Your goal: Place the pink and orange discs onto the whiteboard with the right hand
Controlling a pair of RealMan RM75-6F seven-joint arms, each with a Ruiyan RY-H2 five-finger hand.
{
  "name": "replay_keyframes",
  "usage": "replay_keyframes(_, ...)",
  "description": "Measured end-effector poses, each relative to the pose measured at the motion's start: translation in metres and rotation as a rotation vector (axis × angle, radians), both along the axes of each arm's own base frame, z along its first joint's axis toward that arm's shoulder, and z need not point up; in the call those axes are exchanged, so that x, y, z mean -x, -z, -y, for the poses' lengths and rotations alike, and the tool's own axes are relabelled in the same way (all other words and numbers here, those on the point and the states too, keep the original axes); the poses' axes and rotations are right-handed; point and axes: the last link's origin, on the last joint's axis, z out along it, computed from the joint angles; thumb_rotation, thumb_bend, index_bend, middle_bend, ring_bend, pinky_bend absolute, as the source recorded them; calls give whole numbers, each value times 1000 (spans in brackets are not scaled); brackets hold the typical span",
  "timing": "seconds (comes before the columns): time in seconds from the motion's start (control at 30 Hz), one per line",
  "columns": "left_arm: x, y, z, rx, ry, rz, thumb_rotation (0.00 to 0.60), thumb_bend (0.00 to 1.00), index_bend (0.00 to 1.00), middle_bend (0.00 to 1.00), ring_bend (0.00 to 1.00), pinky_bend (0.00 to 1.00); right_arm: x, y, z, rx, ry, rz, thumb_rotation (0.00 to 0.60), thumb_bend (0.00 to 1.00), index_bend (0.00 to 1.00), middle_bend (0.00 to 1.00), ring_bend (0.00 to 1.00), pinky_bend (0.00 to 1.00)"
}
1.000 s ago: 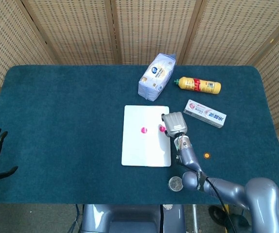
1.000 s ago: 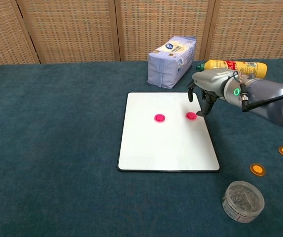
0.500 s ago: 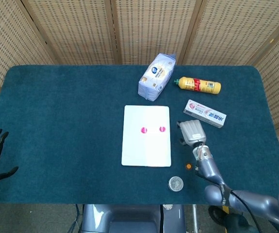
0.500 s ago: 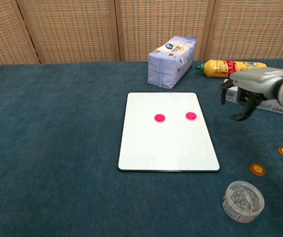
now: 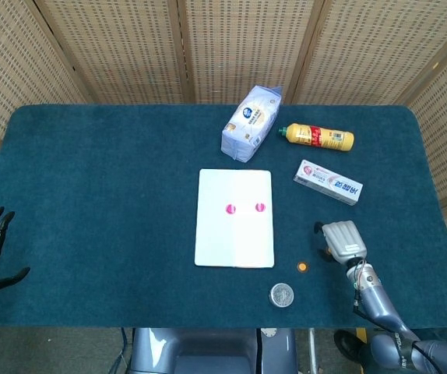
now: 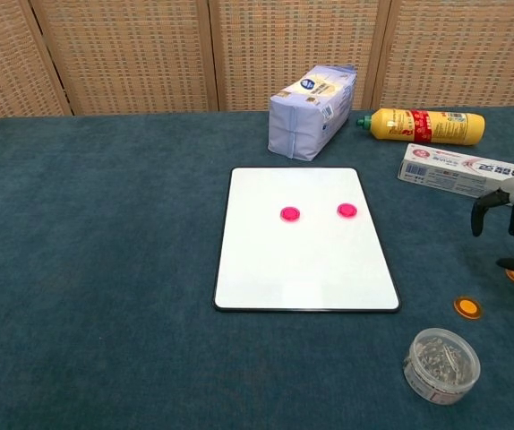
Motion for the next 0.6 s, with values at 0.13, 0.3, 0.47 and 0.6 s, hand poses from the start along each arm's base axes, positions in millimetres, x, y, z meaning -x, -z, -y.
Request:
replay_keyframes(0.13, 0, 0, 0, 0, 0, 2, 600, 0, 0, 0, 0, 0, 10, 1, -1, 7, 3, -12, 600, 363, 371, 922, 929, 1000)
replay_keyframes(0.3, 0, 0, 0, 0, 0, 2, 600, 0, 0, 0, 0, 0, 23, 4, -5, 2, 29, -8, 600, 363, 371, 922, 929, 1000)
replay_keyframes(0.47, 0, 0, 0, 0, 0, 2, 600, 0, 0, 0, 0, 0, 31, 5, -9, -2, 39, -4, 600, 363, 372, 922, 929, 1000)
replay_keyframes(0.6, 0, 0, 0, -1, -1, 0, 600, 0, 0, 0, 0, 0, 33, 6, -11, -3, 37, 2, 600, 363, 373, 922, 929, 1000)
